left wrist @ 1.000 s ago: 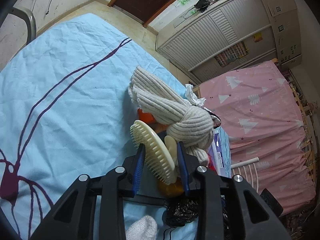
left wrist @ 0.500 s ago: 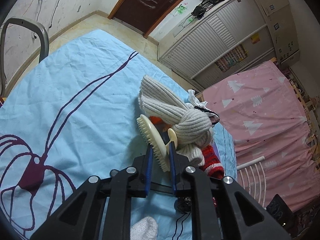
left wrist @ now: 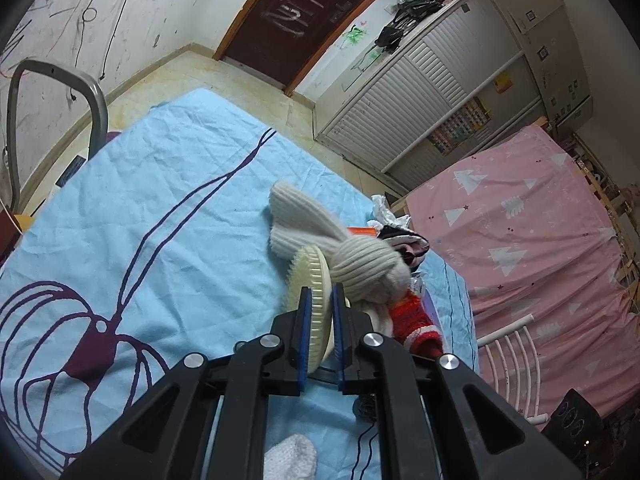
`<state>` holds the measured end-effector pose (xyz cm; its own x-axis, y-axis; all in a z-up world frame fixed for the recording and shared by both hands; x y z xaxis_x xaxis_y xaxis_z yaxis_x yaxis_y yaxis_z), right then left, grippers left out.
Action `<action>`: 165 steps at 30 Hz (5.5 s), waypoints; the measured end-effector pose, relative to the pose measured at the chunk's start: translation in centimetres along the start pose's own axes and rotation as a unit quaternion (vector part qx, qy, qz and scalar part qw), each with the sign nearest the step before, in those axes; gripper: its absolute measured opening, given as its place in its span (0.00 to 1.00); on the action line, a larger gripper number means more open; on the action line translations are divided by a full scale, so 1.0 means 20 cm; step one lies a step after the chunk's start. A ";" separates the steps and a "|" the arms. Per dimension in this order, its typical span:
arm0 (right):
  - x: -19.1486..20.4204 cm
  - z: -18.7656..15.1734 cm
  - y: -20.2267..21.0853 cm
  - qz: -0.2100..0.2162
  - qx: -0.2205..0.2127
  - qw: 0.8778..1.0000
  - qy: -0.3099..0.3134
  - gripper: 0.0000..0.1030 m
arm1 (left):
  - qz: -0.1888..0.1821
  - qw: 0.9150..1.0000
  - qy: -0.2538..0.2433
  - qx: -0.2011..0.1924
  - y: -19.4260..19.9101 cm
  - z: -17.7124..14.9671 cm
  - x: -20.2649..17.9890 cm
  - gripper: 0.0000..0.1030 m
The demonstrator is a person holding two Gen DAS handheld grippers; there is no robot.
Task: Collect trash
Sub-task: 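Carry brush and red bag to the yellow bin and open both tools, then grasp the purple toothpaste box with the right tool while the left tool grasps the beige hat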
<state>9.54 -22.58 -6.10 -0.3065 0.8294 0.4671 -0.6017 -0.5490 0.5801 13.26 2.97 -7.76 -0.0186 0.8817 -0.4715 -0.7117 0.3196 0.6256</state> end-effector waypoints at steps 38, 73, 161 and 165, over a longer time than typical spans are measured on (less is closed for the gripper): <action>-1.15 0.09 0.67 -0.141 -0.146 0.966 -0.158 0.42 | -0.176 0.945 -0.262 0.088 -0.46 -0.29 -1.81 0.00; -1.32 0.04 0.63 -0.189 -0.157 0.949 -0.198 0.72 | -0.183 0.935 -0.287 0.097 -0.59 -0.49 -1.86 0.66; -0.34 0.29 -0.27 -0.061 -0.024 0.996 -0.062 0.29 | -0.038 0.995 -0.094 -0.017 -0.06 0.18 -0.50 0.51; -0.40 0.28 -0.17 -0.057 -0.040 0.995 -0.071 0.29 | -0.045 0.992 -0.119 -0.025 -0.03 0.16 -0.62 0.51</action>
<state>18.25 -27.86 -8.04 -0.1291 0.8595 0.4946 -0.6852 -0.4379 0.5820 16.15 -7.05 -0.26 0.2093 0.9093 -0.3598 -0.7370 0.3885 0.5531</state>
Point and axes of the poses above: each gripper's, at about its wrist camera, not at the fingertips, and y roughly against the way its jaws point, x to its left, z to its top, the point moved 6 cm from there along -y, roughly the way its jaws point, and after that the axes turned 13 degrees about -y, right-handed, at the moved point
